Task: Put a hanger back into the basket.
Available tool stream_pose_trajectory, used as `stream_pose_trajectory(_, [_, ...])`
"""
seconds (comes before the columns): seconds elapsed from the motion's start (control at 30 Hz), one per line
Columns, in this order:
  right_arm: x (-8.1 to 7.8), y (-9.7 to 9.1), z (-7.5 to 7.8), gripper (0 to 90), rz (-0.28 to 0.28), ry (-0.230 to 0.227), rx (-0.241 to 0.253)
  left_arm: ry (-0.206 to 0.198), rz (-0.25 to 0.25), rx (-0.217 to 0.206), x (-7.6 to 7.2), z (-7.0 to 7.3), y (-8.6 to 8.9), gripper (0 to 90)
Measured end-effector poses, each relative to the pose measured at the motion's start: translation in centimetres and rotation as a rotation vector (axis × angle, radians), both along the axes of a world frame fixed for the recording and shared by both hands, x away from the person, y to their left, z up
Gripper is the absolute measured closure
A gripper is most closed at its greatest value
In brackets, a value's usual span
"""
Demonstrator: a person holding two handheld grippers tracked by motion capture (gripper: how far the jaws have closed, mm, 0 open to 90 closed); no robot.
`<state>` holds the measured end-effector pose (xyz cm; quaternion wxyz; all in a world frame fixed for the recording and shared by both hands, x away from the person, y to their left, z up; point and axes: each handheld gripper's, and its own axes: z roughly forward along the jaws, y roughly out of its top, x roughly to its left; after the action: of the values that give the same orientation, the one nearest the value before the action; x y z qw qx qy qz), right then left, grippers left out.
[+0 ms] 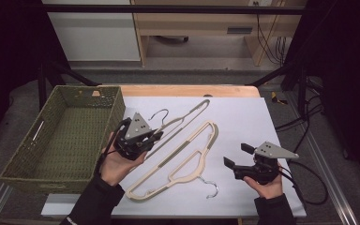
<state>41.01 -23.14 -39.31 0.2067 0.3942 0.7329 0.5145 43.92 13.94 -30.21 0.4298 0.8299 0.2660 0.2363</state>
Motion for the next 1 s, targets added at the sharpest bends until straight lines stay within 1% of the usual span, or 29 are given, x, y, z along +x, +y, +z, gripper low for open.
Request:
stream_pose_trajectory(0.03, [0.0, 0.0, 0.1, 15.0, 0.003, -0.001, -0.002, -0.001, -0.002, -0.014, 0.0, 0.4, 0.3, 85.6])
stream_pose_trajectory(0.07, [-0.1, 0.0, 0.1, 14.1, 0.003, -0.004, -0.003, 0.001, -0.011, -0.015, 0.0, 0.9, 0.7, 85.5])
stream_pose_trajectory(0.13, [-0.2, 0.0, 0.2, 13.2, -0.003, -0.006, 0.000, 0.003, -0.018, -0.035, 0.0, 1.7, 1.3, 85.6])
stream_pose_trajectory(0.17, [-0.2, 0.0, 0.3, 12.5, 0.001, -0.013, -0.006, 0.003, -0.018, -0.035, 0.0, 1.7, 1.3, 85.5])
stream_pose_trajectory(0.2, [-0.2, 0.0, 0.4, 12.2, -0.002, -0.012, -0.008, 0.001, -0.022, -0.039, 0.0, 2.6, 2.1, 85.6])
stream_pose_trajectory(0.27, [-0.3, 0.0, 0.5, 11.2, -0.003, -0.018, -0.001, -0.008, -0.022, -0.045, 0.0, 3.4, 2.8, 85.6])
stream_pose_trajectory(0.3, [-0.3, -0.1, 0.6, 11.1, -0.007, -0.020, -0.002, -0.008, -0.022, -0.045, 0.0, 3.4, 2.8, 85.6])
stream_pose_trajectory(0.33, [-0.4, -0.2, 0.6, 10.8, -0.004, -0.018, 0.000, -0.017, -0.024, -0.031, 0.0, 4.1, 3.6, 85.6])
stream_pose_trajectory(0.37, [-0.4, -0.2, 0.7, 10.3, -0.010, -0.021, 0.003, -0.022, -0.022, -0.030, 0.1, 4.4, 4.0, 85.5])
stream_pose_trajectory(0.4, [-0.4, -0.2, 0.7, 10.3, -0.010, -0.021, 0.003, -0.022, -0.022, -0.030, 0.1, 4.4, 4.0, 85.5])
stream_pose_trajectory(0.43, [-0.4, -0.3, 0.7, 9.9, -0.010, -0.024, 0.001, -0.035, -0.018, -0.012, 0.2, 5.0, 4.8, 85.5])
stream_pose_trajectory(0.47, [-0.5, -0.3, 0.8, 9.5, -0.012, -0.023, 0.007, -0.036, -0.018, -0.006, 0.3, 5.3, 5.3, 85.5])
stream_pose_trajectory(0.57, [-0.5, -0.3, 0.8, 8.6, -0.014, -0.030, 0.005, -0.027, -0.014, -0.018, 0.7, 5.9, 6.8, 85.5])
stream_pose_trajectory(0.63, [-0.5, -0.3, 0.8, 8.2, -0.013, -0.030, 0.002, -0.031, -0.004, -0.019, 0.9, 6.3, 8.0, 85.5])
stream_pose_trajectory(0.67, [-0.5, -0.4, 0.9, 8.1, -0.013, -0.032, 0.000, -0.031, -0.004, -0.019, 0.9, 6.3, 8.0, 85.5])
stream_pose_trajectory(0.7, [-0.5, -0.4, 0.9, 8.1, -0.014, -0.032, -0.001, -0.035, 0.008, -0.023, 1.2, 6.6, 9.1, 85.5])
stream_pose_trajectory(0.73, [-0.5, -0.4, 0.9, 7.9, -0.014, -0.032, -0.002, -0.041, 0.009, -0.028, 1.3, 6.8, 9.7, 85.5])
stream_pose_trajectory(0.77, [-0.5, -0.4, 0.9, 7.9, -0.014, -0.032, -0.002, -0.041, 0.009, -0.028, 1.3, 6.8, 9.7, 85.5])
stream_pose_trajectory(0.83, [-0.5, -0.4, 0.9, 7.8, -0.012, -0.030, -0.005, -0.046, 0.023, -0.039, 1.7, 7.0, 11.4, 85.5])
stream_pose_trajectory(0.9, [-0.4, -0.3, 0.8, 7.7, -0.012, -0.028, -0.005, -0.041, 0.034, -0.034, 2.0, 7.0, 12.3, 85.5])
stream_pose_trajectory(0.93, [-0.4, -0.3, 0.8, 7.7, -0.009, -0.026, -0.007, -0.045, 0.038, -0.029, 2.1, 7.0, 12.8, 85.5])
stream_pose_trajectory(0.97, [-0.4, -0.3, 0.8, 7.6, -0.005, -0.022, -0.012, -0.045, 0.038, -0.029, 2.1, 7.0, 12.8, 85.5])
stream_pose_trajectory(1.0, [-0.4, -0.2, 0.7, 7.4, -0.008, -0.022, -0.014, -0.044, 0.039, -0.032, 2.4, 6.9, 13.7, 85.5])
